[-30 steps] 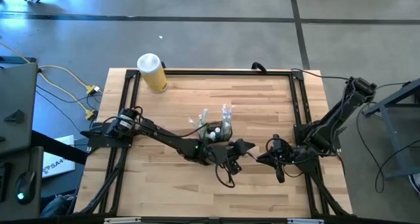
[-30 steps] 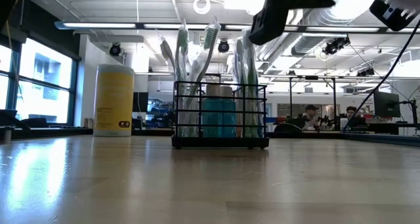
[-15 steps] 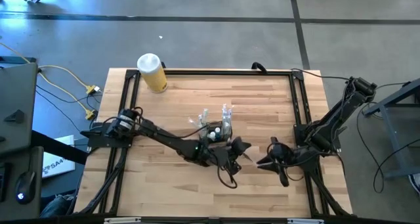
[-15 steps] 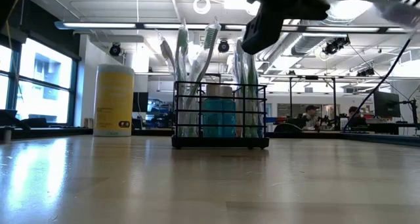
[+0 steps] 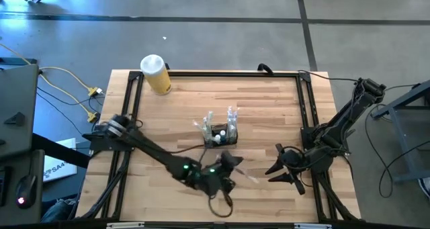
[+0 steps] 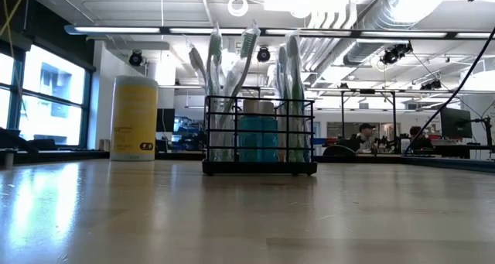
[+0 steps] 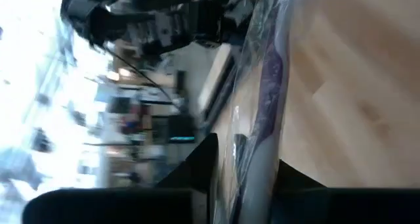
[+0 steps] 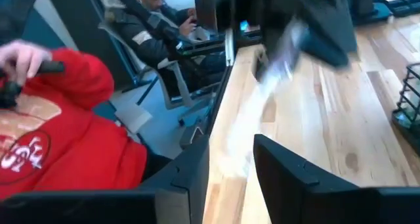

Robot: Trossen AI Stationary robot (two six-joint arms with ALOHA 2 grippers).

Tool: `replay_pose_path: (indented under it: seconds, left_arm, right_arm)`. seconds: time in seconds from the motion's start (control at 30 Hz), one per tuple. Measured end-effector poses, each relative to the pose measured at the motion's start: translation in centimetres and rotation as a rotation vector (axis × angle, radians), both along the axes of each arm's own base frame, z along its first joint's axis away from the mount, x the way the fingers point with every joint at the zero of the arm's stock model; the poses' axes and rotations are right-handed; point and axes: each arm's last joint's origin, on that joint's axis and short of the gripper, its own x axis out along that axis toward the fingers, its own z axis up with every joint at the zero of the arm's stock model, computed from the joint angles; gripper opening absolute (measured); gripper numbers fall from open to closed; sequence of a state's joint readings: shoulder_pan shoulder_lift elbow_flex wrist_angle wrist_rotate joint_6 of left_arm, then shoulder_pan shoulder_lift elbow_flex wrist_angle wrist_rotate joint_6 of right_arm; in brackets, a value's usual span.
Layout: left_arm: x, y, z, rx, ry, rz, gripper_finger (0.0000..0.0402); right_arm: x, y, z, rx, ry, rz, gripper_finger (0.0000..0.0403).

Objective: Pick & Place toothbrushing station
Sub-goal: Put the violet toothbrush into the wire organizer

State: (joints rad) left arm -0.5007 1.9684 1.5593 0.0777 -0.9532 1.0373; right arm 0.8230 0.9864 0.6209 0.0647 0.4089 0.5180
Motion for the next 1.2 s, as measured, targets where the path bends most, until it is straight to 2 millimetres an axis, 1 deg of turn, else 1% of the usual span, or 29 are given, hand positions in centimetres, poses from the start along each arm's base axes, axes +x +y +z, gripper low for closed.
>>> replay_pose_path:
  seconds: [0.03, 0.1, 0.17, 0.23, 0.27, 0.3, 0.37, 0.43, 0.5, 0.57, 0.63, 0.73, 0.8, 0.93, 1.03, 1.1, 1.2]
  left_arm:
    - [-0.7, 0.0, 0.8, -0.07, -0.012, -0.005, 0.0041]
    - [-2.4, 0.4, 2.9, -0.272, -0.032, -0.056, 0.0041]
    - [-3.8, 1.2, 5.1, -0.555, -0.065, -0.112, 0.0041]
    - [-4.5, 2.5, 7.1, -0.846, -0.106, -0.161, 0.0041]
    - [-4.5, 3.0, 7.6, -0.958, -0.101, -0.194, 0.0041]
    - [-4.4, 3.3, 7.9, -1.043, -0.087, -0.23, 0.0041]
    - [-3.8, 3.9, 7.9, -1.157, -0.057, -0.299, 0.0041]
    - [-2.7, 3.7, 7.0, -1.236, -0.028, -0.355, 0.0041]
    - [-2.0, 3.4, 6.1, -1.26, 0.0, -0.373, 0.0041]
    - [-1.3, 3.1, 5.2, -1.258, -0.001, -0.393, 0.0041]
    - [-1.2, 2.7, 5.0, -1.238, -0.001, -0.411, 0.0041]
    - [-1.2, 2.5, 5.5, -1.221, -0.037, -0.451, 0.0041]
    - [-1.2, 2.5, 5.5, -1.22, -0.035, -0.449, 0.0041]
    - [-1.2, 2.5, 5.4, -1.21, -0.043, -0.432, 0.0041]
    - [-1.2, 2.6, 5.3, -1.207, -0.035, -0.421, 0.0041]
    - [-1.2, 2.6, 5.3, -1.205, -0.039, -0.418, 0.0041]
    - [-1.1, 2.6, 5.3, -1.208, -0.044, -0.419, 0.0041]
  right_arm:
    - [0.0, 0.0, 0.0, -0.007, -0.003, 0.009, 0.0111]
    - [-0.1, 0.1, 0.0, -0.029, -0.008, 0.049, 0.0107]
    - [-0.1, 0.2, 0.0, -0.054, -0.015, 0.113, 0.0104]
    - [-0.1, 0.4, -0.1, -0.094, -0.031, 0.167, 0.0102]
    - [-0.1, 0.5, -0.1, -0.119, -0.049, 0.187, 0.0102]
    - [0.0, 0.6, -0.1, -0.147, -0.073, 0.203, 0.0102]
    - [0.3, 0.9, -0.1, -0.227, -0.143, 0.23, 0.0101]
    - [0.6, 1.3, 0.0, -0.318, -0.23, 0.257, 0.0101]
    - [0.9, 1.8, 0.0, -0.424, -0.308, 0.269, 0.0101]
    - [1.2, 2.1, 0.0, -0.508, -0.37, 0.226, 0.0101]
    - [1.6, 2.3, -0.1, -0.598, -0.404, 0.109, 0.0101]
    - [2.2, 2.6, -0.5, -0.732, -0.389, -0.12, 0.0101]
    - [2.4, 2.9, -0.8, -0.792, -0.394, -0.158, 0.0101]
    - [3.0, 3.7, -1.4, -0.809, -0.446, -0.097, 0.0101]
    - [3.2, 4.0, -0.5, -0.723, -0.508, -0.155, 0.0103]
    - [3.4, 4.1, 0.2, -0.698, -0.522, -0.182, 0.0113]
    - [3.5, 4.3, 0.7, -0.689, -0.526, -0.187, 0.0145]
